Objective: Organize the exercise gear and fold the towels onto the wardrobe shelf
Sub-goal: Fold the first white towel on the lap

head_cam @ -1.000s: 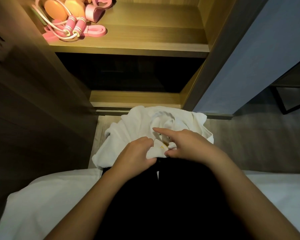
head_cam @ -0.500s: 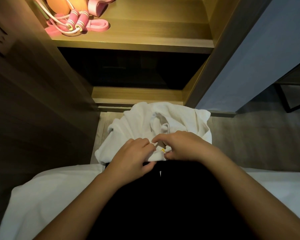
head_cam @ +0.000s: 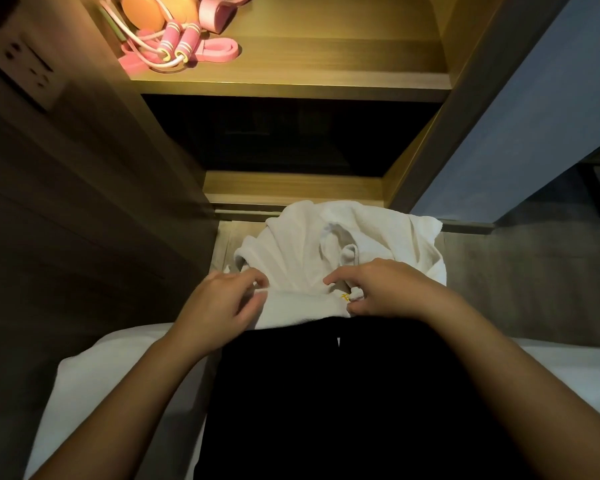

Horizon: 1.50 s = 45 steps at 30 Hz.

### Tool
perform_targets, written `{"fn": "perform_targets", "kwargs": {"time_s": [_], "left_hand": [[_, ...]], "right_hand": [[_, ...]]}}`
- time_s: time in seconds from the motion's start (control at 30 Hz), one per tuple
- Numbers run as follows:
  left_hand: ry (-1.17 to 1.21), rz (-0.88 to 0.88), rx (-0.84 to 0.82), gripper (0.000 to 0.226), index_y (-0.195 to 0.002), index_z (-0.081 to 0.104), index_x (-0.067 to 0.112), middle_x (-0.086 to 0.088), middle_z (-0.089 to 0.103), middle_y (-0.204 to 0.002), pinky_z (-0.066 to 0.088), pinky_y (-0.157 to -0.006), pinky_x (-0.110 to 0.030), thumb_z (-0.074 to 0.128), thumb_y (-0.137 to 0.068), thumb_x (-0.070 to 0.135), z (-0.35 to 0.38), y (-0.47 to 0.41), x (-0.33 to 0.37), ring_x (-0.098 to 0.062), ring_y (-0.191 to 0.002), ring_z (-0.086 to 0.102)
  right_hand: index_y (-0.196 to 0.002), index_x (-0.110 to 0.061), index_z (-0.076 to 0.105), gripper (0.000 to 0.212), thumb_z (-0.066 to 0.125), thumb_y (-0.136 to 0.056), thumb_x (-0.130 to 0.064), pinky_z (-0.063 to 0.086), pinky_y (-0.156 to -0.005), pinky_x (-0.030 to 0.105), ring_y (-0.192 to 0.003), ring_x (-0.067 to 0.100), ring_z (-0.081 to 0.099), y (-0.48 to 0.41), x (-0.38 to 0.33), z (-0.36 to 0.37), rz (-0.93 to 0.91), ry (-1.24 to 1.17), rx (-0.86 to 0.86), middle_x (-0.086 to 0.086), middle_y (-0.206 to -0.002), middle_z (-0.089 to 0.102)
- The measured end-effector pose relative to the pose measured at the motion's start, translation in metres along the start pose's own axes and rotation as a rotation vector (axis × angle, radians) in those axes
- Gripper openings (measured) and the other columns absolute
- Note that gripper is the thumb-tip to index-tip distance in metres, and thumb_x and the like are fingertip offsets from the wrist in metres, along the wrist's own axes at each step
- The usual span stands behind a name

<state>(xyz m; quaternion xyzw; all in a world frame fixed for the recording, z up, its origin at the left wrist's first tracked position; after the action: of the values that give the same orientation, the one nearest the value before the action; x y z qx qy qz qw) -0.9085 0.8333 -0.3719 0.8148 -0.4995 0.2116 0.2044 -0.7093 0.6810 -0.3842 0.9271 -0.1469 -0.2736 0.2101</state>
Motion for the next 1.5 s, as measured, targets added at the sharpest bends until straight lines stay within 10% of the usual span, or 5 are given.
{"fn": "perform_targets", "kwargs": {"time_s": [0.23,0.43,1.07,1.5], "left_hand": [[0.140,0.082,0.030,0.036,-0.086,0.070,0.022,0.013,0.068,-0.076,0.054,-0.063,-0.026,0.045,-0.093,0.047,0.014,0.033,0.000,-0.002,-0.074,0.062],[0.195,-0.168,0.022,0.028,-0.110,0.057,0.041,0.018,0.062,-0.081,0.058,-0.067,-0.024,0.069,-0.087,0.033,0.022,0.030,-0.026,-0.004,-0.073,0.063],[0.114,-0.026,0.119,0.004,-0.101,0.052,0.029,0.013,0.061,-0.091,0.043,-0.068,-0.018,0.052,-0.098,0.030,0.018,0.051,-0.009,-0.004,-0.078,0.057],[-0.050,-0.026,-0.068,0.039,-0.098,0.044,0.048,0.035,0.043,-0.101,0.043,-0.074,-0.016,0.060,-0.072,0.073,0.008,0.061,-0.034,-0.004,-0.093,0.051]], "right_hand": [[-0.131,-0.049,0.050,0.050,0.062,-0.085,-0.033,0.031,-0.062,0.013,-0.072,-0.011,0.042,0.001,-0.002,-0.001,-0.002,0.029,0.009,-0.037,-0.085,0.045],[-0.130,-0.049,0.051,0.049,0.062,-0.084,-0.035,0.034,-0.065,0.018,-0.076,-0.005,0.043,-0.001,-0.002,0.000,-0.003,0.041,0.012,-0.034,-0.088,0.046],[-0.129,-0.052,0.047,0.060,0.072,-0.074,-0.054,0.043,-0.079,0.026,-0.091,0.003,0.043,0.005,-0.003,0.005,0.010,0.035,0.061,-0.025,-0.102,0.051],[-0.127,-0.051,0.047,0.057,0.071,-0.076,-0.053,0.047,-0.082,0.029,-0.092,0.005,0.046,0.004,0.000,0.007,0.026,0.013,0.029,-0.019,-0.112,0.059]]}}
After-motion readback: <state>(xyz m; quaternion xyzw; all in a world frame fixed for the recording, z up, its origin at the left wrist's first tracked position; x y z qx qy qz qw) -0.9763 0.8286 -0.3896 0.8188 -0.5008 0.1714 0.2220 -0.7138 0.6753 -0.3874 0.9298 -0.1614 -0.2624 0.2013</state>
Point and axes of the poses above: each hand's wrist, its own y-axis away from the middle knuckle, its own z-axis out of the palm, x = y × z, the point moved 4 cm from there along -y, towards the middle knuckle
